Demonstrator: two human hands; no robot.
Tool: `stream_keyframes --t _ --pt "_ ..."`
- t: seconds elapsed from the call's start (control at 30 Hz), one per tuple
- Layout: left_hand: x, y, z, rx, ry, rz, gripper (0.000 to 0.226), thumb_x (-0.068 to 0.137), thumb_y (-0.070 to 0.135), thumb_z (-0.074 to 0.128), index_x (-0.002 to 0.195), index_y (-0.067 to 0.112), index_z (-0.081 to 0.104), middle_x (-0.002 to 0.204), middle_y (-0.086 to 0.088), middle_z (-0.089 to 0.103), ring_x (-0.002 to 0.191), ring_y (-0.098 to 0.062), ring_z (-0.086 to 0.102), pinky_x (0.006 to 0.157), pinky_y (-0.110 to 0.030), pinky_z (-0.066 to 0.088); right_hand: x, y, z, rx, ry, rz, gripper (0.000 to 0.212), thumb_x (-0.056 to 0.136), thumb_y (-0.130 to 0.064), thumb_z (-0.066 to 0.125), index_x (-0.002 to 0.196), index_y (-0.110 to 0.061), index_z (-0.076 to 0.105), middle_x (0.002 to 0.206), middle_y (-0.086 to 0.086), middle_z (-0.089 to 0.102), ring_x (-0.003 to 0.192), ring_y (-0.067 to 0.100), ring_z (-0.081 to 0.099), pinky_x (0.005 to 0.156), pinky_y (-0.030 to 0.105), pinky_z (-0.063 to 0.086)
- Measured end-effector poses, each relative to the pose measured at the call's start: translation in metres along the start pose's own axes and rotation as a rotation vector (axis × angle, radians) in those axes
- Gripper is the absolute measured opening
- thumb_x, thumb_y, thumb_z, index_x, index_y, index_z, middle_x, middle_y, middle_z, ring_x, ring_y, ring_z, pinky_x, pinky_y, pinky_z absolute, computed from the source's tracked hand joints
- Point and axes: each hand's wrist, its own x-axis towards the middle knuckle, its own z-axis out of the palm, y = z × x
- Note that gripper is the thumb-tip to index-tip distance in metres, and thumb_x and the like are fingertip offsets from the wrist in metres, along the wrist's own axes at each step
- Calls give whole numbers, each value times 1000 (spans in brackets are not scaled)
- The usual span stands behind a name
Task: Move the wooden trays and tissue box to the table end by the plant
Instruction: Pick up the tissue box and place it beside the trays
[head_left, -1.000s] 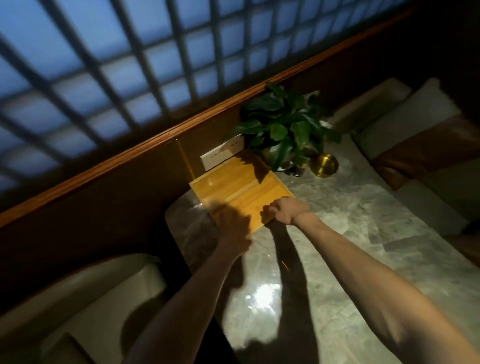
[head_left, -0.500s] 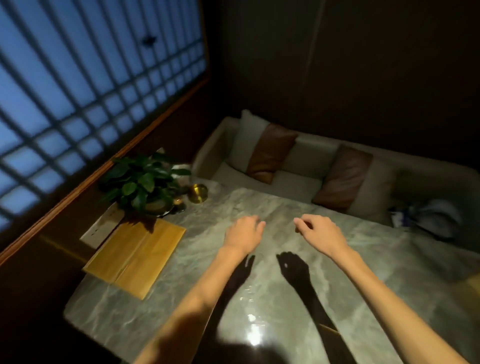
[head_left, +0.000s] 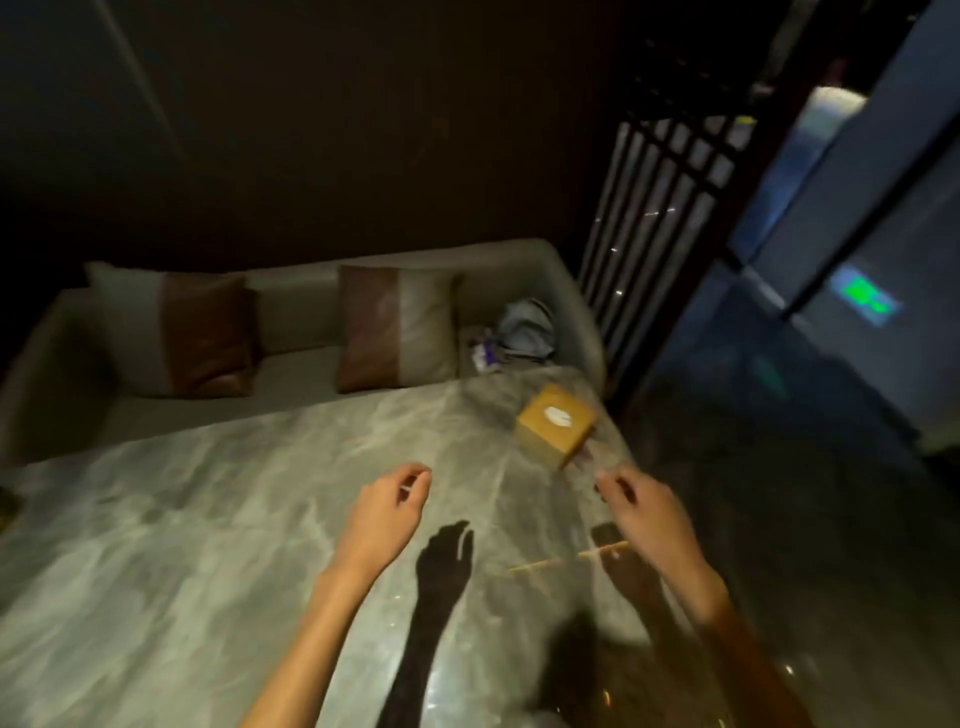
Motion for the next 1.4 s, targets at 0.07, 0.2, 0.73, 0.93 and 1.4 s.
stream_keyframes --t 0.07,0.2,0.73,0.93,1.4 --pt "3 14 33 -31 -50 -1 24 98 30 53 111 20 71 108 1 75 94 -15 69 84 -30 52 -6 42 -25 24 3 83 29 97 -50 46 100 -30 67 102 2 73 97 27 67 88 45 53" --pt "16 34 70 -110 -109 -28 24 99 24 53 110 15 71 100 -3 75 93 -19 70 89 -39 55 0 95 -54 45 -50 206 23 99 -45 47 96 -31 66 101 4 70 97 28 65 92 43 52" --pt "239 70 191 217 -361 -359 42 100 28 46 131 1 55 136 -21 57 124 -38 55 97 -41 50 264 92 50 152 -280 378 59 98 -50 44 147 -17 41 147 16 48 133 37 49 109 49 43" --pt "282 55 230 -9 -394 -464 56 101 33 45 149 5 32 152 -19 41 138 -38 41 114 -49 38 295 119 87 411 -273 591 78 92 -48 60 155 -19 22 158 14 33 139 42 40 102 61 47" --pt "243 19 194 -303 -209 -412 38 97 24 56 127 0 62 127 -19 67 120 -32 61 106 -43 47 257 69 129 720 -265 589 63 94 -48 58 150 -39 30 152 10 41 132 39 47 94 61 52"
